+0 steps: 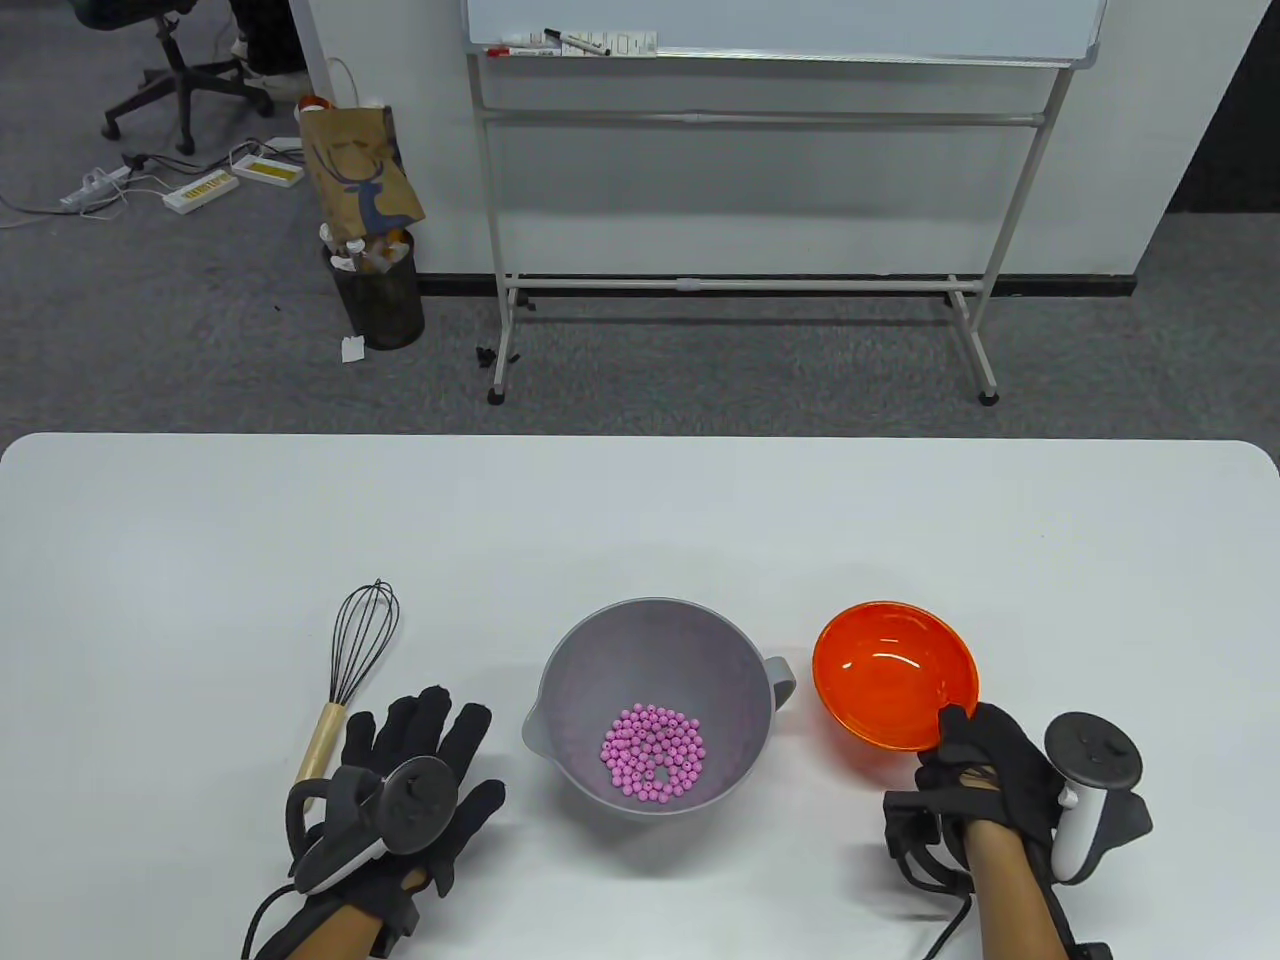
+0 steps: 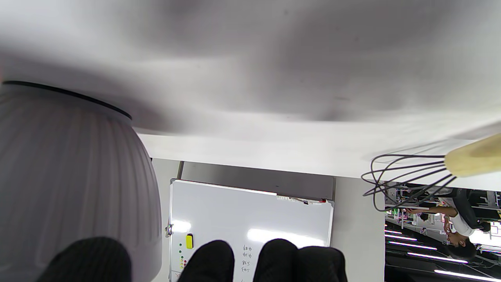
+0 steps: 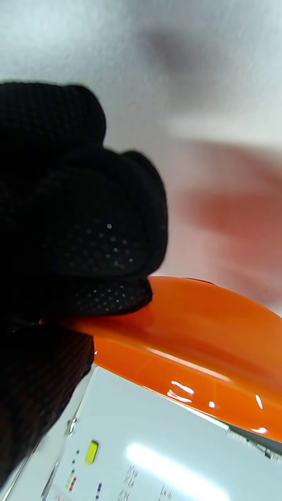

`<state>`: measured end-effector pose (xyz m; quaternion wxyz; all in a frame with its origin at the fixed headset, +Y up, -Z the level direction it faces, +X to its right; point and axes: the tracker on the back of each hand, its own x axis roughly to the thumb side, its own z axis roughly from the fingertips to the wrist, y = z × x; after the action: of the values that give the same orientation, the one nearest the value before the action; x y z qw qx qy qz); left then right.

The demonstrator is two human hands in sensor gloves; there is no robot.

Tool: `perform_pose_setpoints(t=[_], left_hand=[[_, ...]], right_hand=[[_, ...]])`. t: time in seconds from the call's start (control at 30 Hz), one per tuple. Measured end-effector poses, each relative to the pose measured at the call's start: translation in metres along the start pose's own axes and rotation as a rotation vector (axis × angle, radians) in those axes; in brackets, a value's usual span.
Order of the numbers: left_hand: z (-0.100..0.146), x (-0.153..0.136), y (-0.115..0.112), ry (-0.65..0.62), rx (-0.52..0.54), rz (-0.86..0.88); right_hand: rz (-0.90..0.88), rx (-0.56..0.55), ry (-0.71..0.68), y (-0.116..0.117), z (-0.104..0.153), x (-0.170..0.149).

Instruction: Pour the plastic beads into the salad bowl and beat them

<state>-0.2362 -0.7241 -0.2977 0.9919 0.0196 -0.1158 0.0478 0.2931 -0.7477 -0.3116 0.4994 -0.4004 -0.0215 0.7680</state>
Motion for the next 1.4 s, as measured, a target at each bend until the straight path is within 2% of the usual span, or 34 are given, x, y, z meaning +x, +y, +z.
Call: perform_pose_setpoints(t=[0.4, 0.53, 0.6, 0.67, 0.7, 0.8, 0.87, 0.97, 1.1, 1.17, 1.2, 1.4], left_hand=[[-0.001, 0.0, 0.0, -0.007, -0.002, 0.002], [-0.001, 0.0, 0.002, -0.003, 0.006, 0.01], [0.0, -0.001, 0.002, -0.002, 0.01, 0.009], [0.001, -0.001, 0.003, 0.0, 0.015, 0.012], [0.002, -0.001, 0.004, 0.001, 0.016, 0.019], [0.001, 0.0, 0.006, -0.005, 0.026, 0.027], [0.001, 0.0, 0.006, -0.006, 0.027, 0.031], [0.002, -0.001, 0.006, -0.003, 0.029, 0.03], [0.002, -0.002, 0.007, 0.004, 0.036, 0.031], [0.003, -0.001, 0.007, 0.001, 0.038, 0.027], [0.003, -0.001, 0.007, -0.001, 0.038, 0.026], [0.002, 0.001, 0.005, -0.006, 0.042, 0.018]], right_hand=[[0.102, 0.048, 0.071, 0.013, -0.009, -0.015], [0.148, -0.003, 0.036, 0.011, -0.003, -0.013], [0.262, -0.076, 0.0, 0.007, 0.004, -0.01], [0.395, -0.162, -0.068, 0.002, 0.01, -0.004], [0.498, -0.242, -0.149, -0.002, 0.017, 0.005], [0.555, -0.303, -0.302, -0.007, 0.037, 0.026], [0.531, -0.299, -0.418, -0.007, 0.057, 0.038], [0.544, -0.227, -0.627, -0.002, 0.085, 0.047], [0.631, -0.151, -0.841, 0.015, 0.106, 0.039], [0.735, -0.172, -0.876, 0.024, 0.109, 0.031], [0.78, -0.144, -0.87, 0.026, 0.109, 0.03], [0.762, -0.098, -0.884, 0.029, 0.109, 0.026]])
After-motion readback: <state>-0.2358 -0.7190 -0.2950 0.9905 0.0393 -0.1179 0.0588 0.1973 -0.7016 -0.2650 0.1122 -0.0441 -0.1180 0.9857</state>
